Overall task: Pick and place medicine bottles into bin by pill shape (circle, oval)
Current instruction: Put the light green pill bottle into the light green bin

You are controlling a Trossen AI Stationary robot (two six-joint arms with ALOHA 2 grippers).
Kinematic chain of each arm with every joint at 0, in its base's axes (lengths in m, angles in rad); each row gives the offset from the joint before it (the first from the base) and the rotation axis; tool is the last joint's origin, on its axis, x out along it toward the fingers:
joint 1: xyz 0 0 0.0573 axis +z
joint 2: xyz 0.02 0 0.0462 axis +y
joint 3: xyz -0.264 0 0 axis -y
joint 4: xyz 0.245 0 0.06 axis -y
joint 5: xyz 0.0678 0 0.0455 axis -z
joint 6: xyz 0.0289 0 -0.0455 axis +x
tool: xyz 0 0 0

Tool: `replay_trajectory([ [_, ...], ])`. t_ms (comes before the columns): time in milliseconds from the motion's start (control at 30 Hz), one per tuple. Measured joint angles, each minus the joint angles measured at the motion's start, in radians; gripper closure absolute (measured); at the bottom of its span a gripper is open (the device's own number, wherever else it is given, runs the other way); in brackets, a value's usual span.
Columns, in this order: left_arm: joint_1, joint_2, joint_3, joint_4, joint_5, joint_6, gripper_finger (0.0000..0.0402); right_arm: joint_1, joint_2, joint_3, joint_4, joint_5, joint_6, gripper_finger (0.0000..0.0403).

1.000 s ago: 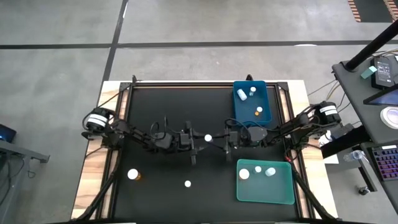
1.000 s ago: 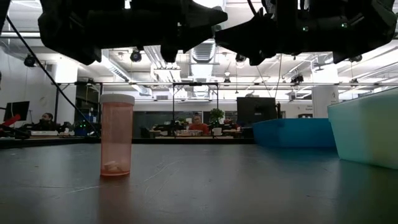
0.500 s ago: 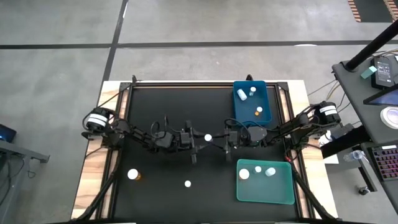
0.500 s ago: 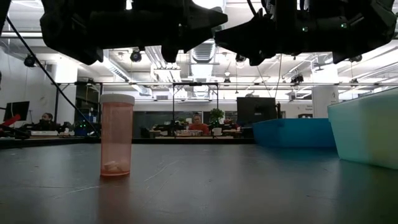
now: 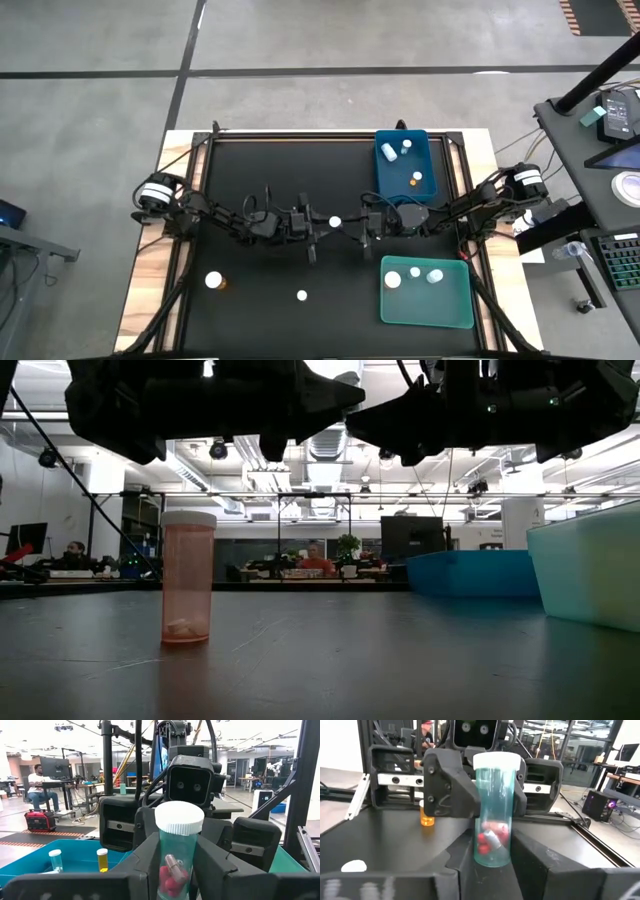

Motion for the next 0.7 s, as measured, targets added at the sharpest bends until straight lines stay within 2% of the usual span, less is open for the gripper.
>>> replay_trajectory([
  [233,0.000,0.000,0.000,-0.008,0.003,0.000,0.0325,0.000,0.000,0.000,0.000,0.001,0.004,0.0214],
  [367,-0.001,-0.011,-0.001,-0.067,0.003,0.002,0.0325,0.000,-0.018,0.000,-0.031,0.002,0.004,0.0185],
  [500,-0.001,-0.050,0.000,-0.195,-0.019,0.002,0.0326,0.000,-0.077,-0.001,-0.139,0.043,0.014,0.0172],
  [700,-0.001,-0.099,-0.003,-0.432,-0.060,0.002,0.0326,0.000,-0.183,0.045,-0.377,0.051,0.066,0.0175],
])
